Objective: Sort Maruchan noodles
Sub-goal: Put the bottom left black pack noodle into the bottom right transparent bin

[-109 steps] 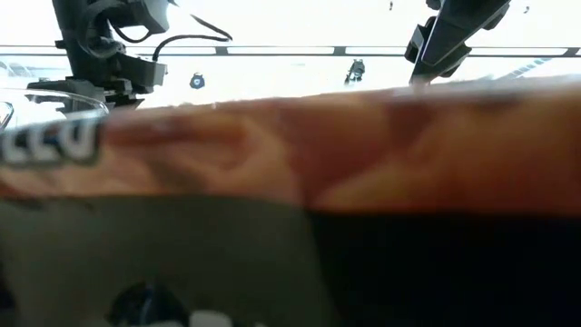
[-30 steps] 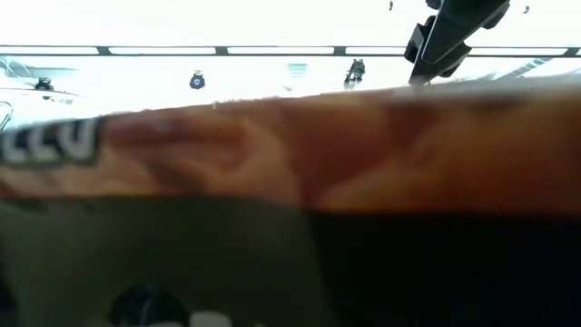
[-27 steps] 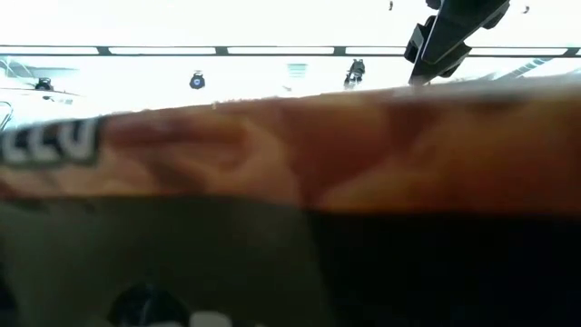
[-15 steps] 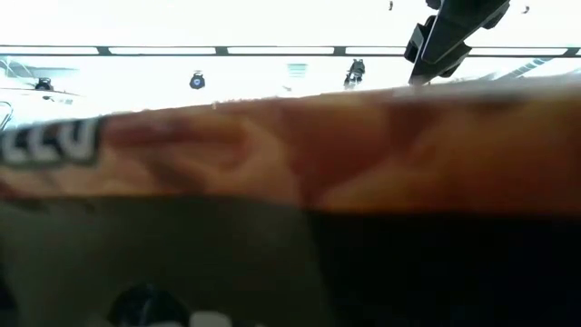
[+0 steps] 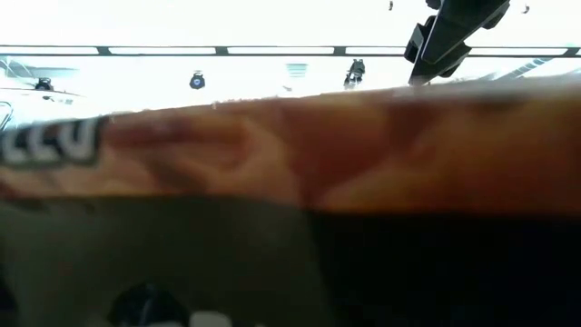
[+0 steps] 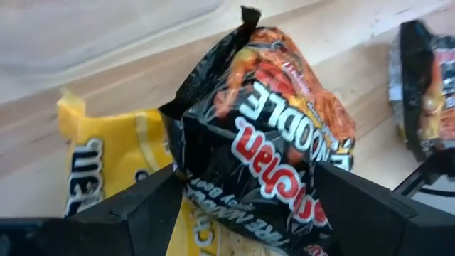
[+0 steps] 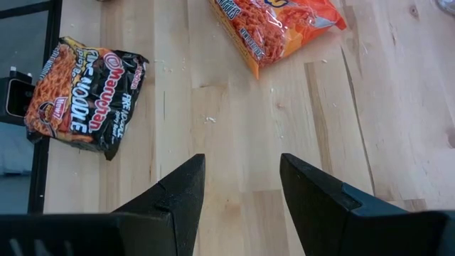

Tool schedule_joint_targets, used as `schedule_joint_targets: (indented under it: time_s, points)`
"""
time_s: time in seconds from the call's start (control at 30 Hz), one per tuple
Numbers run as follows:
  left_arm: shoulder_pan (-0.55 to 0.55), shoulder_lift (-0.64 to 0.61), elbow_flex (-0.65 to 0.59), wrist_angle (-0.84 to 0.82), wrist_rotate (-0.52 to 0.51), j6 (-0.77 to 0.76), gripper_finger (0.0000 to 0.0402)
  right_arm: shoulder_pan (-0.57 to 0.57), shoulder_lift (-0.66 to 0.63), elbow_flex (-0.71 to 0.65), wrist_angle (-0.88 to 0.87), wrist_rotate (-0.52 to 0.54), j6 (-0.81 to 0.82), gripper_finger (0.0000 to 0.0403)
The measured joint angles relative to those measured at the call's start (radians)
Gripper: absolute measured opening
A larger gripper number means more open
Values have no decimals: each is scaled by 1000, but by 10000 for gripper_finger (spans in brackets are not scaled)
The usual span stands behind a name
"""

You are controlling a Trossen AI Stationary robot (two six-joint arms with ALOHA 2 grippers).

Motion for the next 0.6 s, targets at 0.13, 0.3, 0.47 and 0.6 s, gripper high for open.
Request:
schedule_joint_targets:
  time_s: [0.13,0.3,0.47,0.6]
  points:
    - [0,-9,-40,46,-47,1,294,0,0,0,0,0,0,173]
    - [3,-9,-57,51,-82,2,282,0,0,0,0,0,0,173]
    - [4,-10,-57,54,-107,9,252,0,0,0,0,0,0,173]
    - [4,-10,-57,54,-114,12,221,0,0,0,0,0,0,173]
